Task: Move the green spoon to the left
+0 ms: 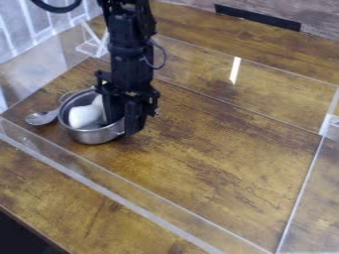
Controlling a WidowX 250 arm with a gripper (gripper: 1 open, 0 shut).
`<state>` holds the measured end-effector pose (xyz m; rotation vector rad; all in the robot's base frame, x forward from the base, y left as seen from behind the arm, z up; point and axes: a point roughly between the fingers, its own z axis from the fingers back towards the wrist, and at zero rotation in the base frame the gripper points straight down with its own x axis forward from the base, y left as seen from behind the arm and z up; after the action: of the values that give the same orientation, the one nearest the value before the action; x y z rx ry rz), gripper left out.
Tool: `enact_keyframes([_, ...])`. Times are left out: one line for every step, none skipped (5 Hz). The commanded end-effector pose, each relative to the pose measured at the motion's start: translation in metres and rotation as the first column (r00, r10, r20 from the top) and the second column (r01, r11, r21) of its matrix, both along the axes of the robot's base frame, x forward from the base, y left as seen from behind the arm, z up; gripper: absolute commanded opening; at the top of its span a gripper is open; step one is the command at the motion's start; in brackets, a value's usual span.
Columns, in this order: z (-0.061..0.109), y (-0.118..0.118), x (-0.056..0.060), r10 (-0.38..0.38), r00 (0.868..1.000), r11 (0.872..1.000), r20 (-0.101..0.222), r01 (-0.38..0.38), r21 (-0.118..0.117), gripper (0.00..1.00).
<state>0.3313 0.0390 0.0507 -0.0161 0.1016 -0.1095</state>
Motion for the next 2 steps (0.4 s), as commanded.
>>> enact_keyframes([0.029, 0.0036, 0.0098, -0.023, 0.996, 1.0, 0.085, 0.022, 0.013, 0.0])
enact_keyframes([0.0227, 0.0003, 0.0165, -0.02, 0.996, 1.0, 0.087, 0.019, 0.014, 0.0])
